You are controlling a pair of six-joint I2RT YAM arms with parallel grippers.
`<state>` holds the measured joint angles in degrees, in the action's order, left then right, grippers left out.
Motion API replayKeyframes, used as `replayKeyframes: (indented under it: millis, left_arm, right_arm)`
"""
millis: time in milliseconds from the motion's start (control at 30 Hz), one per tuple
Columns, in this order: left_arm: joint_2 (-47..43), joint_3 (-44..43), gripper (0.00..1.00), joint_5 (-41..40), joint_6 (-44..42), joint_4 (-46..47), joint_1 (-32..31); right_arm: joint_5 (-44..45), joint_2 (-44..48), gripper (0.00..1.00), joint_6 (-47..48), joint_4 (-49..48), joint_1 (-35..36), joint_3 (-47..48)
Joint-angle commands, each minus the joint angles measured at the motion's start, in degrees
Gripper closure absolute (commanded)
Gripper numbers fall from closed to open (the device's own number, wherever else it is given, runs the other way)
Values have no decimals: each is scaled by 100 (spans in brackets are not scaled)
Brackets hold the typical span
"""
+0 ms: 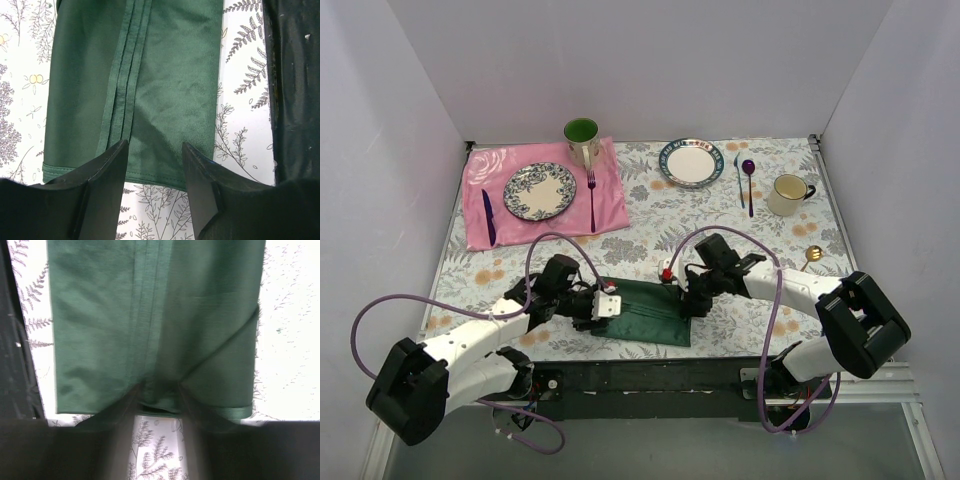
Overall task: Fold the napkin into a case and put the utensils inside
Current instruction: Smooth out the 2/3-rectangle-folded napkin at the center of the board.
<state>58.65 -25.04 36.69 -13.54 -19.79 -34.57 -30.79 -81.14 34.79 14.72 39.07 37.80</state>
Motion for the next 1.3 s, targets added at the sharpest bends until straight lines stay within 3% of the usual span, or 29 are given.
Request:
replayKeyframes:
  millis: [0, 67, 233, 367, 567, 767, 1033, 1100, 1200, 1267]
  left_arm:
    - [-3, 165, 54, -56, 71, 239, -103]
    - [-20, 183, 54, -74, 106, 248, -103]
    - [-3, 219, 58, -100, 220, 283, -112]
    - [15, 236, 64, -126, 238, 274, -112]
    - [-3, 271, 75, -118, 80, 116, -120]
    - [41, 280, 72, -74, -131, -77, -120]
    - [234, 289, 78, -39, -430, -332, -129]
    - [278, 271, 74, -39, -509, -402, -147]
    - [121, 184, 60, 5, -536, -517, -147]
    - [-20, 78, 58, 92, -483, -552, -156]
  right_arm:
    - [-94, 99, 41, 475, 400, 127, 219]
    - [-86, 81, 35, 555, 444, 162, 236]
    - [107, 81, 37, 635, 330, 312, 193]
    - [388, 143, 49, 626, 119, 470, 52]
    - [925, 169, 60, 696, -22, 593, -115]
    - [1136, 196, 66, 775, -83, 619, -212]
    - [1154, 248, 78, 837, -119, 619, -186]
    - [1145, 231, 83, 837, -127, 628, -177]
    - [1162, 187, 86, 837, -110, 637, -150]
    - [1163, 187, 89, 846, -127, 655, -150]
